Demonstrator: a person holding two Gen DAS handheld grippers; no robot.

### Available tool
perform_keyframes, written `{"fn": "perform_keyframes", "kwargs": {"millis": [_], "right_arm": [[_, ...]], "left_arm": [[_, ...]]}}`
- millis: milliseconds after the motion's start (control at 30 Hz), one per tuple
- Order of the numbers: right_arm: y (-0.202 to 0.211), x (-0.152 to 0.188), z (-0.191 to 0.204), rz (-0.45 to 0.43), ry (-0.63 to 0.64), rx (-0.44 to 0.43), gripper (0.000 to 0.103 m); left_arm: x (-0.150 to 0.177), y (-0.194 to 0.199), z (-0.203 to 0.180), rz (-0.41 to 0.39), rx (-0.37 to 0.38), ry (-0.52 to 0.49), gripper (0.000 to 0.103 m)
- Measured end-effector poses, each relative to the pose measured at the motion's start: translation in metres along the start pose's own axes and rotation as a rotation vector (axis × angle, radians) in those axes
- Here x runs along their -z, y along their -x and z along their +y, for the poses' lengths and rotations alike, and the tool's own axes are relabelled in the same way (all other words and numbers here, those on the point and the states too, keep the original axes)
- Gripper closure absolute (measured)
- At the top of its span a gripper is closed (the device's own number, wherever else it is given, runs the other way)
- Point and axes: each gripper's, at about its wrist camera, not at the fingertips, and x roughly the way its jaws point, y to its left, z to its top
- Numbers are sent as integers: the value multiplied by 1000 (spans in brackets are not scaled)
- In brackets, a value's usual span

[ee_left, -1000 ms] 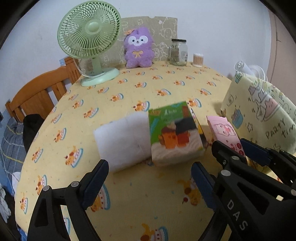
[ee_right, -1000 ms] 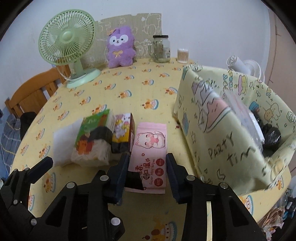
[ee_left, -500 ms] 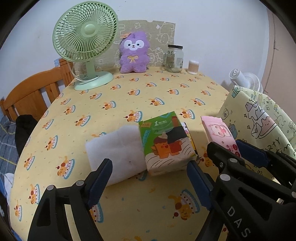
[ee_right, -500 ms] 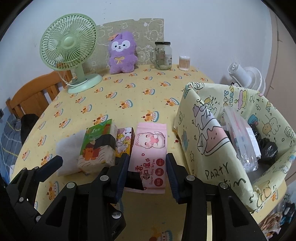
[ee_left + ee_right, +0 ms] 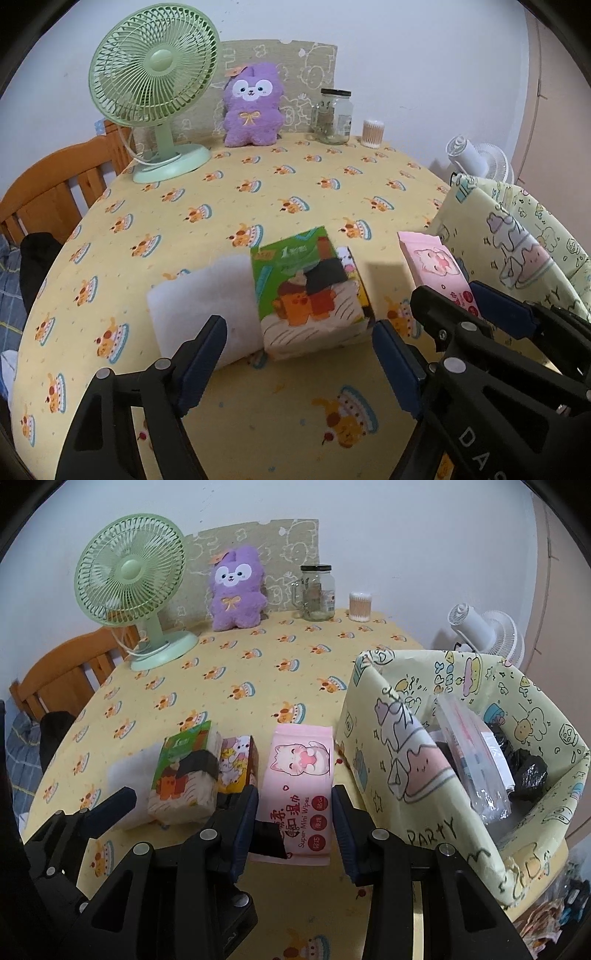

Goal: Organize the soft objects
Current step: 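Grasp the green tissue pack with the left gripper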

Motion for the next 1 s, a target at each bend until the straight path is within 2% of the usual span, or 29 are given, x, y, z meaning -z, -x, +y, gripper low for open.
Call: {"fn": "perform_keyframes", "kwargs": {"millis": [33,200,300,633,800,1000], "right_arm": [[-2,-1,-1,1,-6,2,60],[-9,-4,-3,6,-24,-2,59],[-12,-6,-2,7,-23,-9,59],[-16,-7,4,12,-18,-23,59],[-9,-9,7,-6,-12,-19,59],[2,-7,8,-19,-14,-30,59]], "left_arm": [[-1,-2,0,2,-1,2,22],[-2,-11,1,24,31,24,45],[-2,-11,2,18,27,28,49],[-1,1,7,7,-29,21,52],[0,13,6,-13,-23,20,52],[0,26,5,-26,-49,19,52]]}}
